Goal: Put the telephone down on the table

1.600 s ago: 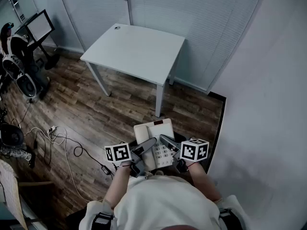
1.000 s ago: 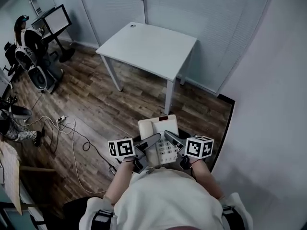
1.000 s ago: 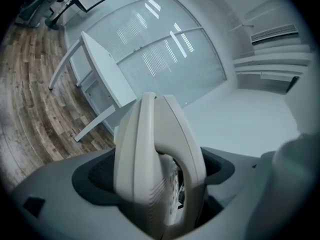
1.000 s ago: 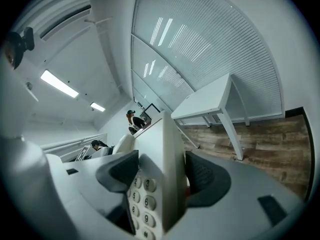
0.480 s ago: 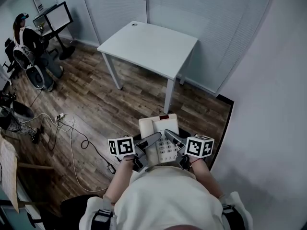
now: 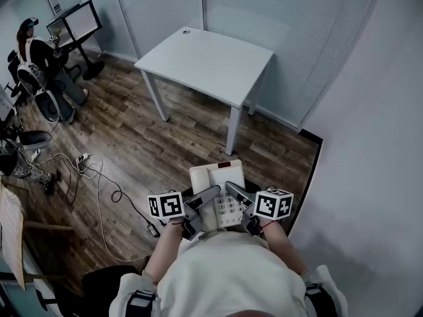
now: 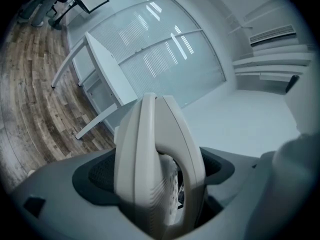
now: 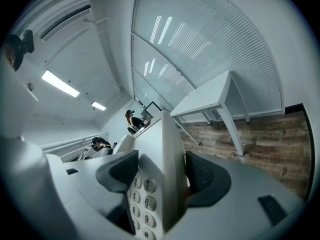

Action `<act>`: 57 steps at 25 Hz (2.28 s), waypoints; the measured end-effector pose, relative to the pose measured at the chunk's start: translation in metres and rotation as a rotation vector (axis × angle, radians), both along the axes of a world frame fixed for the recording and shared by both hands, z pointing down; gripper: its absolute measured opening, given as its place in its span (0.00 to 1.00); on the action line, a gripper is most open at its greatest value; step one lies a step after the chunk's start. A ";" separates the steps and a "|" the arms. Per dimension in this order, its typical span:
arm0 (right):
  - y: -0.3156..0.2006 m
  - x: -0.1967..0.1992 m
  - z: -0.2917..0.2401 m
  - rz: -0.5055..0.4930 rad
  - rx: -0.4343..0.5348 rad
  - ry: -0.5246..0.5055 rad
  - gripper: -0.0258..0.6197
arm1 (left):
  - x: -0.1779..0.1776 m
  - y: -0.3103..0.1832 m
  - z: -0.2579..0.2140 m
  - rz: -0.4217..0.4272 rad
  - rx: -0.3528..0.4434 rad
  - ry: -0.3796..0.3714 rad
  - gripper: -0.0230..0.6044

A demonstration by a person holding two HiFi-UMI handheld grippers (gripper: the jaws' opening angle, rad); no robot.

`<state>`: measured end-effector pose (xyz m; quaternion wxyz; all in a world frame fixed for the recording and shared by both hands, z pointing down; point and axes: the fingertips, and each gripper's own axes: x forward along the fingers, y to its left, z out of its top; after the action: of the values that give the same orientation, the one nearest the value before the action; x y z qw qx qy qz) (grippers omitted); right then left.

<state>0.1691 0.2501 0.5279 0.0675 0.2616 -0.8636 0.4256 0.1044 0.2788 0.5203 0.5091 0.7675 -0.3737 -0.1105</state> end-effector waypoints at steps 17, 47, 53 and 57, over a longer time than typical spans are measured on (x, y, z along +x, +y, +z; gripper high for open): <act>-0.014 -0.007 0.018 -0.004 -0.001 -0.007 0.52 | -0.007 -0.014 0.018 -0.002 -0.007 -0.011 0.75; -0.225 -0.126 -0.007 0.042 0.029 0.028 0.52 | -0.127 -0.229 -0.002 0.046 0.001 0.008 0.75; -0.262 -0.154 -0.017 0.046 0.032 0.040 0.52 | -0.155 -0.266 -0.011 0.051 0.001 0.020 0.75; -0.275 -0.167 -0.009 0.055 0.024 0.038 0.52 | -0.168 -0.280 -0.004 0.061 -0.004 0.017 0.75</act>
<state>0.0022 -0.0250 0.5185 0.0689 0.2942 -0.8596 0.4120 -0.0635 -0.0011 0.5159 0.5170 0.7765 -0.3458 -0.1005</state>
